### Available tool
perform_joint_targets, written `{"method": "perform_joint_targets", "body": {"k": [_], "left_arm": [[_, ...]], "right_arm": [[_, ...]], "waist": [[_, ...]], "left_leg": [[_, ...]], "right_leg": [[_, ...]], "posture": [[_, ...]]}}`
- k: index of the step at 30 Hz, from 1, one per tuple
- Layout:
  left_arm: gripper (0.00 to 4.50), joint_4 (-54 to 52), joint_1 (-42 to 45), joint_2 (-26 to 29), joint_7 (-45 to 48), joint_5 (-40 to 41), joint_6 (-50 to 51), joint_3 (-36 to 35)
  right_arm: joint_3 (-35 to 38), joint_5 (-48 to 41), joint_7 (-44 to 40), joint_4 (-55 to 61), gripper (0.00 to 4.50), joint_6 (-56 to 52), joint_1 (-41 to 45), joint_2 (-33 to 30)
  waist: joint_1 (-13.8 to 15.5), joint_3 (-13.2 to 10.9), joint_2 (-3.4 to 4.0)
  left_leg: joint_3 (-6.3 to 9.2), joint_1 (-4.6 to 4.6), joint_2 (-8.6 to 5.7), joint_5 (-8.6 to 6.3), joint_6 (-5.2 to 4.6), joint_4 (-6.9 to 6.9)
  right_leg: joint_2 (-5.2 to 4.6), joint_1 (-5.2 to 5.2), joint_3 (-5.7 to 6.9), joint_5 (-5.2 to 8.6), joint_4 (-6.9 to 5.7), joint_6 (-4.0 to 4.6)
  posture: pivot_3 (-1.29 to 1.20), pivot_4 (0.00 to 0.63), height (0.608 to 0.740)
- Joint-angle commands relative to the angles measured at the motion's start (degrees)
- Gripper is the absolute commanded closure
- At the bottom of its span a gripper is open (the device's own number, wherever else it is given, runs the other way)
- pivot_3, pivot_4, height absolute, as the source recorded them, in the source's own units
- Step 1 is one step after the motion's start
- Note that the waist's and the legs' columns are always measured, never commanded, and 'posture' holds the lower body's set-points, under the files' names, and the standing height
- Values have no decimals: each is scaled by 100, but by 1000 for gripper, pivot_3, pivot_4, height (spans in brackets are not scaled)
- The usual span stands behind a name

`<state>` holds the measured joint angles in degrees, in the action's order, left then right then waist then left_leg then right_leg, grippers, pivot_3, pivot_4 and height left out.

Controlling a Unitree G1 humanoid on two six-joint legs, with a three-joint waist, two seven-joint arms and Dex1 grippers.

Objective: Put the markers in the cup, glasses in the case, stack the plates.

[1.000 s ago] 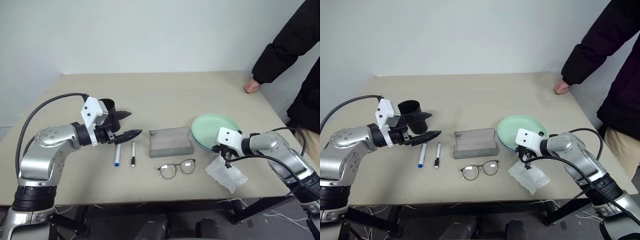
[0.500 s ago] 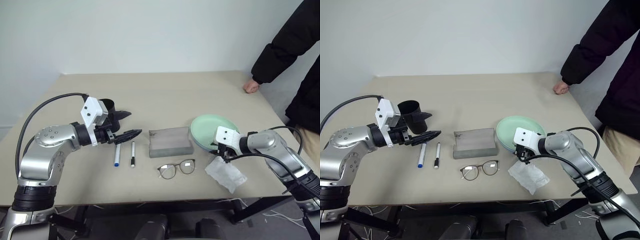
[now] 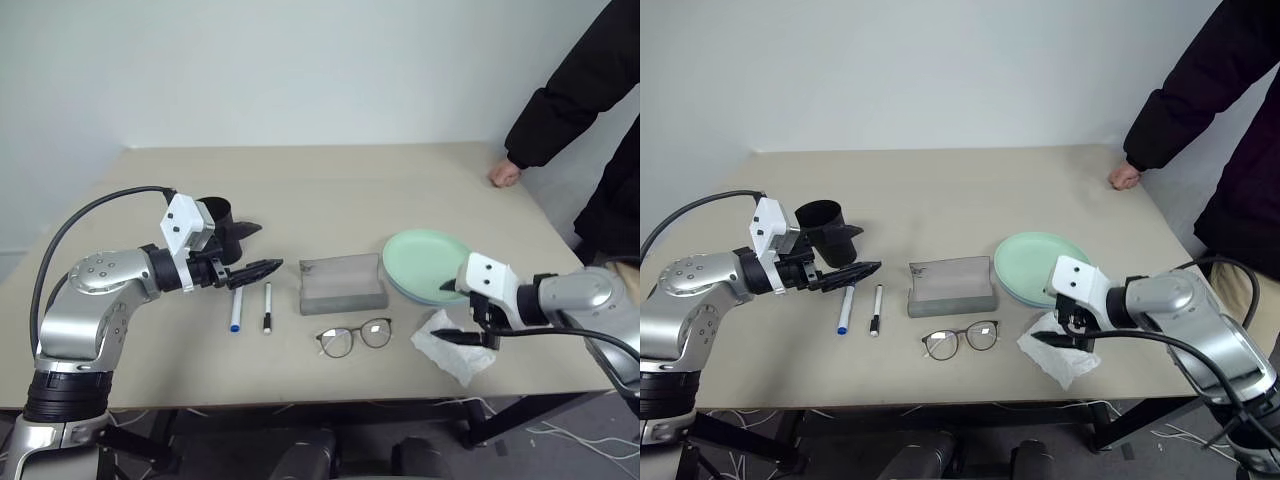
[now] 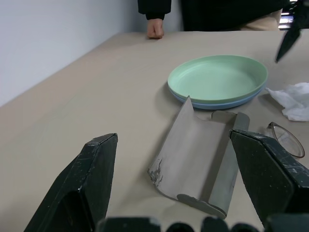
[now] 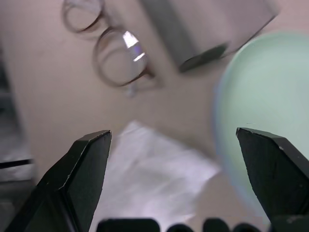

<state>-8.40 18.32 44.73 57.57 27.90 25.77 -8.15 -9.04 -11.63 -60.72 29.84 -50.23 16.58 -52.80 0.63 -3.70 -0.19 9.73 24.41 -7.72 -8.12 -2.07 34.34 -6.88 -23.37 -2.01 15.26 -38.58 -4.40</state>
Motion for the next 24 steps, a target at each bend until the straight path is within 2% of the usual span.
{"method": "perform_joint_targets", "body": {"k": [1, 11, 22, 24], "left_arm": [[582, -30, 172, 51, 23, 8, -120, -98], [582, -37, 162, 26, 53, 14, -130, -61], [582, -10, 193, 69, 110, -7, -121, -59], [582, 1, 204, 67, 115, -20, -129, -51]], "right_arm": [[195, -321, 186, 352, 22, -487, -103, 0], [-70, -415, 864, 149, 22, -1150, -634, 71], [-333, -262, 1316, -209, 22, -800, -728, 178], [-340, -242, 1351, -278, 622, -759, -703, 201]], "waist": [[2, 0, -1], [11, 0, -1], [3, 1, -2], [2, 1, -4]], "left_leg": [[-2, 0, 3, 0, 0, 0], [-6, 3, 5, 0, 0, 0], [-9, 1, 11, 0, 0, 0], [-8, 0, 12, 0, 0, 0]], "right_leg": [[-3, 1, 3, 0, 0, 0], [-4, -4, 6, -1, 3, 0], [-2, -1, 10, -1, 4, 0], [0, -1, 10, -1, 4, 0]], "posture": [[0, 0, 727], [0, 0, 727], [0, 0, 727], [0, 0, 727]]}}
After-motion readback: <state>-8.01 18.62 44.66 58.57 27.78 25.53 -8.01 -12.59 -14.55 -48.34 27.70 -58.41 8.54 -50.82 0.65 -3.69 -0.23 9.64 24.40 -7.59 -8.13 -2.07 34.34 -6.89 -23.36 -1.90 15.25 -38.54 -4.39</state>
